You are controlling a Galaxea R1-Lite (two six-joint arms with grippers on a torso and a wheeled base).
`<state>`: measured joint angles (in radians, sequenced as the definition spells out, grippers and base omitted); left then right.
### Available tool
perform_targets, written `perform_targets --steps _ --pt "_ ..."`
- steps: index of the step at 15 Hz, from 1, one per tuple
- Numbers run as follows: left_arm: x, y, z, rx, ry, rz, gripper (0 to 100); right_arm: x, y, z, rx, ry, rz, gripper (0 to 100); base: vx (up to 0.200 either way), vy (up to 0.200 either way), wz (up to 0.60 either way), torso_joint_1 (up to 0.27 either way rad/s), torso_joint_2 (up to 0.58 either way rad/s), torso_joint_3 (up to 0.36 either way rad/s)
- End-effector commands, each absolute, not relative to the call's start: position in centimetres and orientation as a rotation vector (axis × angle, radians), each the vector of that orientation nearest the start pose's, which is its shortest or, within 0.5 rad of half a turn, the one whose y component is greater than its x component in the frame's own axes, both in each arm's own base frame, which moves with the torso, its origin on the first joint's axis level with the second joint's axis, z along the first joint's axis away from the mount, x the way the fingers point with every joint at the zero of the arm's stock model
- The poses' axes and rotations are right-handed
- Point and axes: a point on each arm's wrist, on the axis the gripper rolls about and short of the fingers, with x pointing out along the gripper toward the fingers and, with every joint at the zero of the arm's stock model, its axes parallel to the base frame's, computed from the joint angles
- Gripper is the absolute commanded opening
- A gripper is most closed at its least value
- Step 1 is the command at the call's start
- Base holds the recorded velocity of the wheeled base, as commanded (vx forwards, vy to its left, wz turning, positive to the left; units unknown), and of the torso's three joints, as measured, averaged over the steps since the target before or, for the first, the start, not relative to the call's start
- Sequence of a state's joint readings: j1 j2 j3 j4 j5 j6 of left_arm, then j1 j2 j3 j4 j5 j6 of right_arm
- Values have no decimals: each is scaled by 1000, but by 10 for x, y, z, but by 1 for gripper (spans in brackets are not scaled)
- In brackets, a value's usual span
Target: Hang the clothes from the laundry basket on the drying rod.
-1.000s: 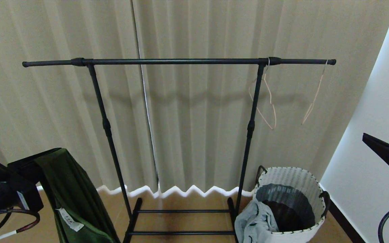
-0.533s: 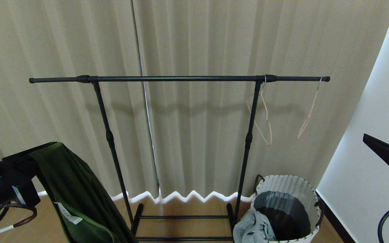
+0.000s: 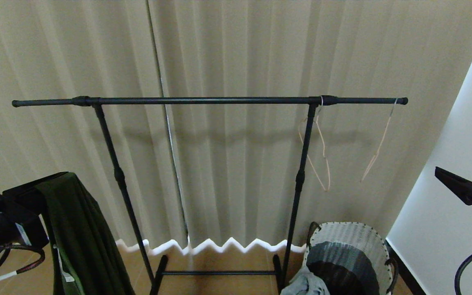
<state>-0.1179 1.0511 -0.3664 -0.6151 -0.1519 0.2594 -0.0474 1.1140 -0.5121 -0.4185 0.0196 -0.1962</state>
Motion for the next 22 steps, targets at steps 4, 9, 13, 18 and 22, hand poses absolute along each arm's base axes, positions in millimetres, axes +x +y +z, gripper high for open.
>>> perform_targets --steps 4,9,13,18,22 --pt "135 -19 201 258 32 -277 0 155 -7 214 -190 185 -10 100 100 -100 0 -1 2 0" --pt "135 -19 201 256 34 -277 0 155 -7 213 -191 191 -12 100 0 0 0 0 0 0" --pt "136 -20 200 256 42 -278 0 156 -7 211 -191 200 -11 100 0 0 0 0 0 0" --pt "135 -20 199 256 46 -282 0 164 -9 206 -188 239 -13 100 200 0 0 -2 0 4" --pt "135 -20 196 259 54 -286 0 182 -10 196 -189 302 -28 100 100 0 0 5 1 0"
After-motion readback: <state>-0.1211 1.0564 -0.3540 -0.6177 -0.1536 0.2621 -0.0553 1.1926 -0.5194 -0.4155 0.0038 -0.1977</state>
